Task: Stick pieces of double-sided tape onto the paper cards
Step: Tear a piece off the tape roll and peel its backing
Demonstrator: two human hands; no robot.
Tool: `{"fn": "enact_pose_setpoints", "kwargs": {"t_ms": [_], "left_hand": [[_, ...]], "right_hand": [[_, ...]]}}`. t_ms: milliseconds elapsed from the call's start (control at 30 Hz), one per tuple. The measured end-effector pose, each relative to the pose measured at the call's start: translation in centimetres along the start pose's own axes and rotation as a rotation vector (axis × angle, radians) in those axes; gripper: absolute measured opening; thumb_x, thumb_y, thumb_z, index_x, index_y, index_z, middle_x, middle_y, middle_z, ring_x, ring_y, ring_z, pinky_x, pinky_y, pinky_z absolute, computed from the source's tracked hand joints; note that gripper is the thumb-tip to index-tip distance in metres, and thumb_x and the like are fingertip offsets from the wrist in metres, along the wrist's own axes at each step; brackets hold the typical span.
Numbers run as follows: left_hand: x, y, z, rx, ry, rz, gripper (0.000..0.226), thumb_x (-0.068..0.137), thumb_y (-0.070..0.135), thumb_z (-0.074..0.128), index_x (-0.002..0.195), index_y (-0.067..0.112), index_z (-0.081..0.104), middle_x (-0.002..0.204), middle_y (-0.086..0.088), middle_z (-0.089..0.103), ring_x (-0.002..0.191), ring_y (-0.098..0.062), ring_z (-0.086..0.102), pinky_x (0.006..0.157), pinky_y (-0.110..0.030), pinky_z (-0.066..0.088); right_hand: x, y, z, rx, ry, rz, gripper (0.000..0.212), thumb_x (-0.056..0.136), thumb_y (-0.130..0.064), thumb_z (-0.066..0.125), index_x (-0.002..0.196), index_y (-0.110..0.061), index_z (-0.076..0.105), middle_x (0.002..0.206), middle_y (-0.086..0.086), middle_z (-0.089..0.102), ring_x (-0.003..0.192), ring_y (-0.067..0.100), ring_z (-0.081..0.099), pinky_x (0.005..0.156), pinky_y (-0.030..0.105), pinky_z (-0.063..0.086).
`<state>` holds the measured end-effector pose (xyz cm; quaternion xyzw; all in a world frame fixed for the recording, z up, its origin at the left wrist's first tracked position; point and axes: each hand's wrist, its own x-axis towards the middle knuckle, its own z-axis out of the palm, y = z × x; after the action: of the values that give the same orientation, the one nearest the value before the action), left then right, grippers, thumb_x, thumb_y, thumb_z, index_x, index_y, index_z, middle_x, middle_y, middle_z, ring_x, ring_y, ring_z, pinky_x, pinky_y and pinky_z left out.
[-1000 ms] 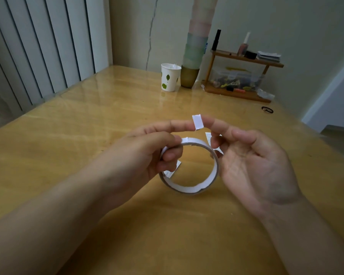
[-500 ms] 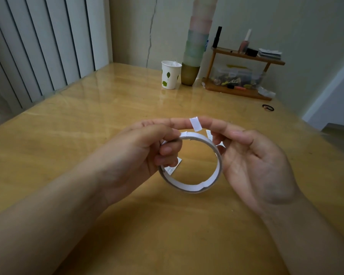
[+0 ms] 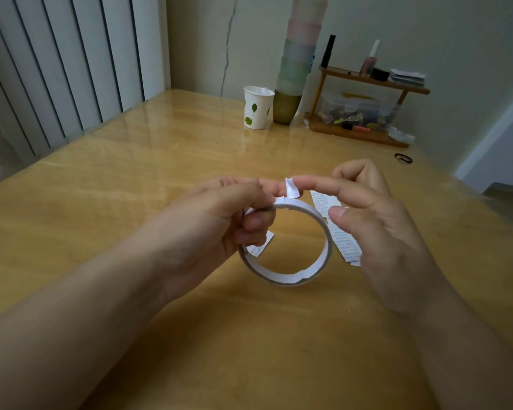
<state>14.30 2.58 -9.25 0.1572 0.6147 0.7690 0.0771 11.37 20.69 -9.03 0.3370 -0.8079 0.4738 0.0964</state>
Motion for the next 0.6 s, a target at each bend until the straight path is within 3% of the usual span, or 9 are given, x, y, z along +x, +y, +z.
{"fn": "enact_pose_setpoints", "kwargs": {"t_ms": [200,333,500,600], "left_hand": [[0.1,-0.2,0.3,-0.002,0.016,-0.019,0.032,0.076,0.011,0.044,0.078,0.016,0.076,0.046,0.009,0.043,0.047,-0.007,0.024,0.056,-0.027,0.017],[0.1,-0.3,0.3,-0.009,0.036,-0.015,0.030,0.076,0.010,0.045,0.081,0.014,0.074,0.045,0.008,0.047,0.046,-0.007,0.025,0.058,-0.030,0.016],[0.0,-0.1,0.3,-0.001,0.046,-0.009,0.031,0.076,0.013,0.047,0.085,0.017,0.076,0.048,0.008,0.036,0.048,-0.008,0.023,0.055,-0.027,0.018],[0.0,0.0,0.4,0.020,0.043,0.014,0.032,0.077,0.012,0.044,0.092,0.012,0.072,0.045,0.009,0.046,0.049,-0.009,0.022,0.061,-0.032,0.016]], "right_hand": [[0.1,0.8,-0.1,-0.311,0.105,-0.158,0.043,0.085,-0.025,0.035,0.111,-0.054,0.055,0.094,-0.018,0.039,0.099,0.000,0.036,0.095,0.026,0.026],[0.1,1.1,-0.1,-0.373,0.128,-0.184,0.044,0.086,-0.022,0.036,0.113,-0.051,0.055,0.096,-0.015,0.041,0.099,-0.002,0.034,0.095,0.023,0.025],[0.2,1.5,-0.1,-0.392,0.147,-0.189,0.048,0.086,-0.019,0.037,0.120,-0.050,0.051,0.096,-0.014,0.042,0.099,-0.004,0.033,0.094,0.023,0.025],[0.2,1.6,-0.1,-0.386,0.148,-0.188,0.048,0.086,-0.020,0.038,0.122,-0.048,0.052,0.097,-0.014,0.042,0.099,-0.004,0.033,0.094,0.024,0.025]]}}
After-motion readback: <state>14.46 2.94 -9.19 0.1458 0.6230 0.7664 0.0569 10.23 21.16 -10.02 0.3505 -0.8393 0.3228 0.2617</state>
